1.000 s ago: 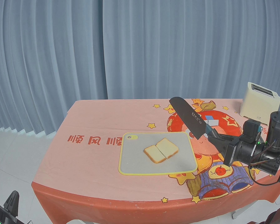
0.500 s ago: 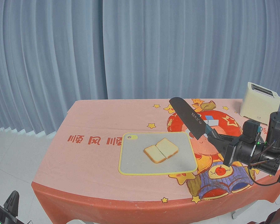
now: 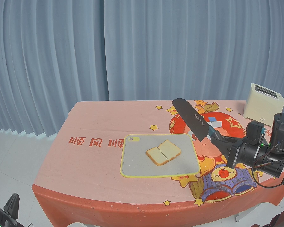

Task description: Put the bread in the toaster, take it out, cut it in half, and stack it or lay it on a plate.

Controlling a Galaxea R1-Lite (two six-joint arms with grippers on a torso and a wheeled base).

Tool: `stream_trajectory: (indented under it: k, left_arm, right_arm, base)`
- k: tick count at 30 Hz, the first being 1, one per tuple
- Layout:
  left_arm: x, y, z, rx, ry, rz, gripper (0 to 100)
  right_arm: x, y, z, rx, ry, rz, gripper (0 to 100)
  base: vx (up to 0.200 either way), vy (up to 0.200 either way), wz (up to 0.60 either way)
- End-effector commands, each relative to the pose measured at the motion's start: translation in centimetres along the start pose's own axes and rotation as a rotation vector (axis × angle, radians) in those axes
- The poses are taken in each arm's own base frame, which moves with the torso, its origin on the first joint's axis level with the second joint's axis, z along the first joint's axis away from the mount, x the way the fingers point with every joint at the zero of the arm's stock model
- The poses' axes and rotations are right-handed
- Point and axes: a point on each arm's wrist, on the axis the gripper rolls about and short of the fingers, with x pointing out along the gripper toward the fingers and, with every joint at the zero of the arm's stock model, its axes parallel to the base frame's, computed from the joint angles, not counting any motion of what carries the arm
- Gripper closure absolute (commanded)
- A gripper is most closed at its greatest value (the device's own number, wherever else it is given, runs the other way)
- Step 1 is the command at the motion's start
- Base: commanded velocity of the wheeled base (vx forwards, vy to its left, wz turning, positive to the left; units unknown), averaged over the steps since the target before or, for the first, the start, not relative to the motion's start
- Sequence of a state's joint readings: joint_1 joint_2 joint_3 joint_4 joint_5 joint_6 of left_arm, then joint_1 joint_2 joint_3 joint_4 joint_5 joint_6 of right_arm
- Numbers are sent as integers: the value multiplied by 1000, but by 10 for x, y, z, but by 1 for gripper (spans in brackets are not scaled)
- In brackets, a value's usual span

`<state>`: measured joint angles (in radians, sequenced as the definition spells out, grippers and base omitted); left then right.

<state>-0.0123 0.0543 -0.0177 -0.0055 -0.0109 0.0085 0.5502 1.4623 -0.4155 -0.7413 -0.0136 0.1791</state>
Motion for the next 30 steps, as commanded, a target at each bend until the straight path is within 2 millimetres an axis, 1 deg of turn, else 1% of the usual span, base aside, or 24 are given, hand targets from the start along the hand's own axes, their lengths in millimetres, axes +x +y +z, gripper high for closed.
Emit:
stream_trajectory:
  k: [1, 15, 24, 25, 30]
  left_arm:
    - [1, 0, -5, 0, 18, 0, 100]
    - [1, 0, -5, -1, 18, 0, 100]
    - [1, 0, -5, 0, 18, 0, 100]
    - [1, 0, -5, 0, 18, 0, 100]
    - [1, 0, -5, 0, 18, 0, 100]
  right_arm:
    - [-1, 0, 1, 1, -7, 0, 100]
    - [1, -2, -2, 0, 8, -7, 100]
    - [1, -2, 0, 0, 0, -10, 100]
    - [1, -5, 1, 4, -1, -22, 100]
    - [2, -6, 2, 8, -4, -27, 100]
  base:
    - [0, 0, 0]
    - [0, 0, 0]
    - [0, 0, 0]
    - [0, 0, 0]
    - [0, 0, 0]
